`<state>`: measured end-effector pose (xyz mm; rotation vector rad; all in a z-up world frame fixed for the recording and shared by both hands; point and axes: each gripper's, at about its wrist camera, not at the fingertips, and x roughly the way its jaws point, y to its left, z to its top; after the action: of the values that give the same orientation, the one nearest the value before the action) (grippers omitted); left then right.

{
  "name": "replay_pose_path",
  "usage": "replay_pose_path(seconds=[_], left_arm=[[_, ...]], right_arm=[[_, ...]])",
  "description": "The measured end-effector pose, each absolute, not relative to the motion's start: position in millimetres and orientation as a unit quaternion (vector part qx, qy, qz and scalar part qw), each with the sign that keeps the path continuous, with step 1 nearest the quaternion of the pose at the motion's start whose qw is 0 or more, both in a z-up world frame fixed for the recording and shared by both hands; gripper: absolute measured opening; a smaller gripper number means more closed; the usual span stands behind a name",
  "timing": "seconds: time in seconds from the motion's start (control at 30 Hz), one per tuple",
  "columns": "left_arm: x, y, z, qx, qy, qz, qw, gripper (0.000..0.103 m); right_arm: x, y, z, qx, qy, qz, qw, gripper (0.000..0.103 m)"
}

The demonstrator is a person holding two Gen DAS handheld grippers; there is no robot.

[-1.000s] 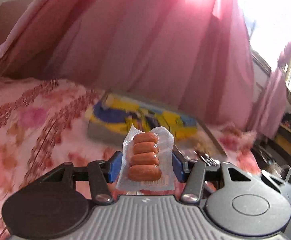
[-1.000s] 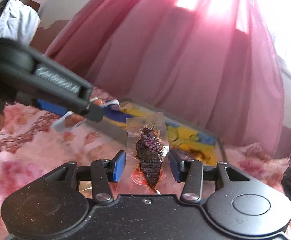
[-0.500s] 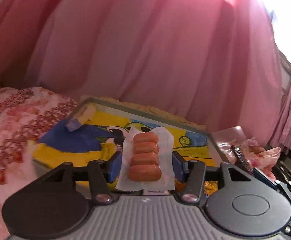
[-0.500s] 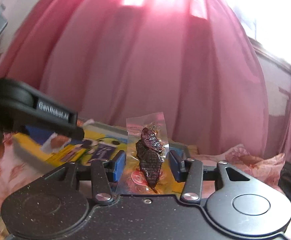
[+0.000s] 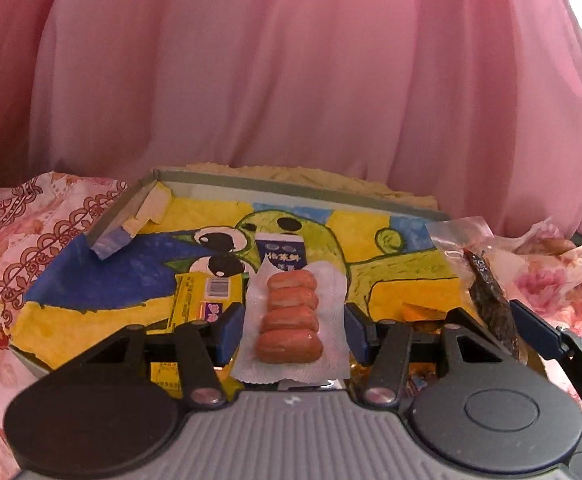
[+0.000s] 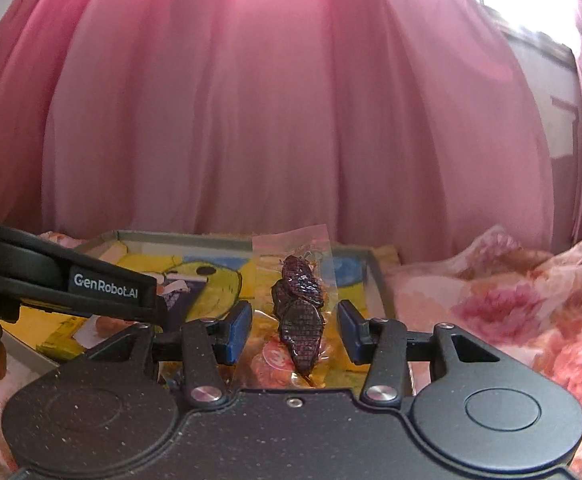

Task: Organize snacks
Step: 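Carry sausage pack and dried-meat bag over the grey tray, then lower both items into the tray and open both tools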

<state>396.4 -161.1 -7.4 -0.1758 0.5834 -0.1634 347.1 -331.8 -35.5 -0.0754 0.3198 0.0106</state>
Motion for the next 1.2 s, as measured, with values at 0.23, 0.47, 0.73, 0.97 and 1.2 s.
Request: replay_pose_path(seconds=[0.23,0.47,0.73,0.97,1.2], left_arm=[[400.9,-155.7,-12.1,-0.113,0.302,-0.078,0.943,0.060],[404.3,-152.7,-11.8,-0.130,0.320,-0.075,0.935,0.068],[387.8,-145.1,7.6,-0.141,0.297,-0.068,0.942,0.093],[357.9,-127.8,36.8,-0.144,0.248,-0.051,0.957,0.102],[309.4,-106.4,55.1,-0.130,0.202,-0.044,0.970,0.103]], right_arm=[[353.9,-341.7,-37.6,-0.018,0.187,0.006,0.982,0.049],[350.4,-342.3,-39.8,-0.013,0.199,0.008,0.980,0.061],[331.7,-351.0,-25.0,0.009,0.171,-0.006,0.985,0.089],[297.8,-351.8,7.5,0.023,0.126,-0.028,0.991,0.102],[247.0,-344.1,40.8,0.017,0.078,-0.031,0.996,0.102]])
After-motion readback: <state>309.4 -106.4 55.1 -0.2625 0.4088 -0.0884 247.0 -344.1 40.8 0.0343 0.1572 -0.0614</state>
